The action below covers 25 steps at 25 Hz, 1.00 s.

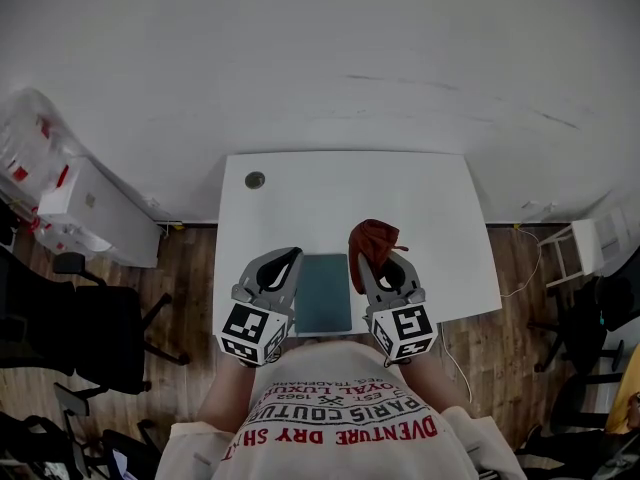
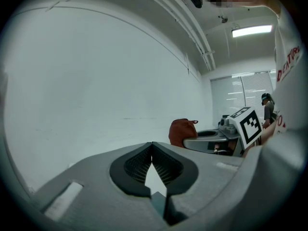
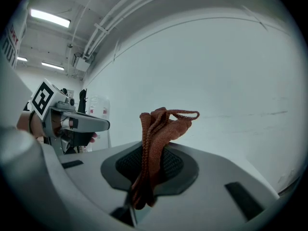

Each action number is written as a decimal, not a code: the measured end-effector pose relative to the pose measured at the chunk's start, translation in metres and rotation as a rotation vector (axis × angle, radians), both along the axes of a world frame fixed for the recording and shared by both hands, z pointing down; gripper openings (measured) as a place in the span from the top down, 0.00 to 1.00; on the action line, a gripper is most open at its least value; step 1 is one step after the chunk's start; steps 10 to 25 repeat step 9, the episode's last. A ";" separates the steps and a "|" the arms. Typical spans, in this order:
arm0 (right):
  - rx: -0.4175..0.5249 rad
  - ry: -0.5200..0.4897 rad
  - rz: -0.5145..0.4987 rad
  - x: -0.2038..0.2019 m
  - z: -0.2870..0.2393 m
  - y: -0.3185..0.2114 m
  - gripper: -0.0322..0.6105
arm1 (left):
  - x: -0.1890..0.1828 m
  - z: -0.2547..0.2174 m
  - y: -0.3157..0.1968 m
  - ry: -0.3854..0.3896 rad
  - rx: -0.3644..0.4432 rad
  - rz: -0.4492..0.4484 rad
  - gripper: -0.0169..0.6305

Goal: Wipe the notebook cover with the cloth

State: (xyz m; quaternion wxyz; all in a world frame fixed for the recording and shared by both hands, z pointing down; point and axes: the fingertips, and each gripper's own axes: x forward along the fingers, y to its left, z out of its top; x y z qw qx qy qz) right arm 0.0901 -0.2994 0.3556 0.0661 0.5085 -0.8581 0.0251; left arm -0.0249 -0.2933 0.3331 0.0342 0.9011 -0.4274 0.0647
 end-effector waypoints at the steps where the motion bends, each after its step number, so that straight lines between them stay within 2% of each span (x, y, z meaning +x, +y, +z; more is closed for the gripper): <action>1: 0.000 -0.003 0.000 -0.001 0.000 0.000 0.84 | 0.000 0.000 0.000 -0.002 0.001 0.003 0.96; 9: 0.016 -0.011 0.020 -0.005 -0.003 -0.008 0.84 | -0.007 -0.007 -0.004 0.024 0.007 0.009 0.96; 25: 0.016 -0.011 0.020 -0.005 -0.003 -0.008 0.84 | -0.007 -0.007 -0.004 0.024 0.007 0.009 0.96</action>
